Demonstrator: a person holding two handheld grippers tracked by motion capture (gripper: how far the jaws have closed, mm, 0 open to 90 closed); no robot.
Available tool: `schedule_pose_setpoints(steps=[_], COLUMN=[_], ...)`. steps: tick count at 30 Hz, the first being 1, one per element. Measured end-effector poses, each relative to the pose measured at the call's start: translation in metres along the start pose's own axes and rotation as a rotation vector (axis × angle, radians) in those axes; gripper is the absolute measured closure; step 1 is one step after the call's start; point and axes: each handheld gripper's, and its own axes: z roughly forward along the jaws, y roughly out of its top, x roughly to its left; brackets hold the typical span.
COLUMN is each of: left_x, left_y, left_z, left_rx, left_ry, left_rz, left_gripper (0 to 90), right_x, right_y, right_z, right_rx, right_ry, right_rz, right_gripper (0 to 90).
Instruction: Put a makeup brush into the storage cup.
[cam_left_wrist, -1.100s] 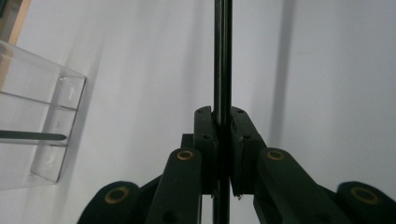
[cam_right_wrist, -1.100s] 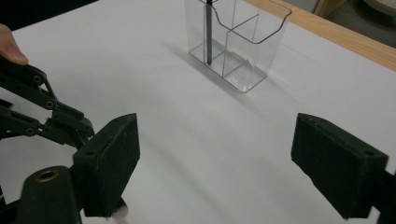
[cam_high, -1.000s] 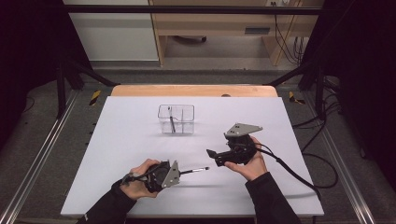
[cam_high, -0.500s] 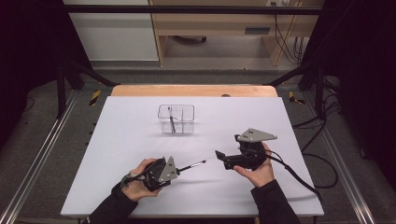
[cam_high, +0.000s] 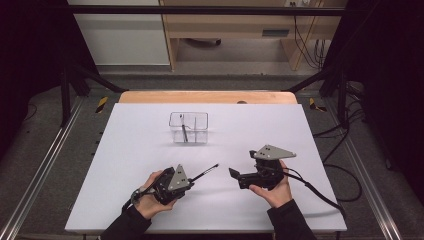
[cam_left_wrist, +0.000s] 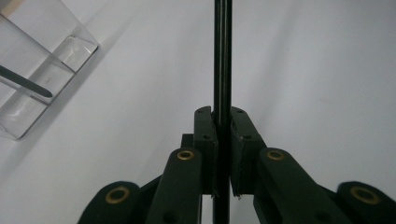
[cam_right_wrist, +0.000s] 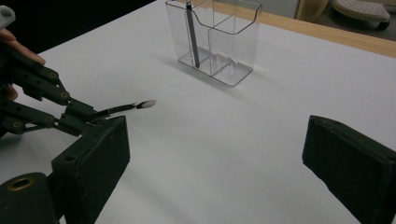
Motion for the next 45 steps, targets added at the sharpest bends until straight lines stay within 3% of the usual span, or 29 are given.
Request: schedule_pose_setpoints(steps=[8, 20, 27, 45], left_x=[-0.001, -0.001, -0.001, -0.014], left_y=[0.001, 0.006, 0.009, 0.02], left_z=[0.002, 0.005, 0.006, 0.014], left_rx=[-0.033, -0.08, -0.099, -0.143], left_ry=[0.029, 0.046, 0.059, 0.077], left_rz=[-0.081, -0.17, -0.201, -0.245], left_gripper=[82.4, 82.5, 82.5, 82.6], right_x=[0.004, 0.006, 0.011, 0.018], right_y=[-0.003, -0.002, 0.001, 0.001], right_z=[0.008, 0.016, 0.021, 0.032], right_rx=[-0.008, -0.038, -0.045, -0.084], right_ry=[0.025, 0.048, 0.063, 0.101], right_rz=[0.022, 0.069, 0.08, 0.136], right_gripper=[8.6, 11.2, 12.1, 18.6])
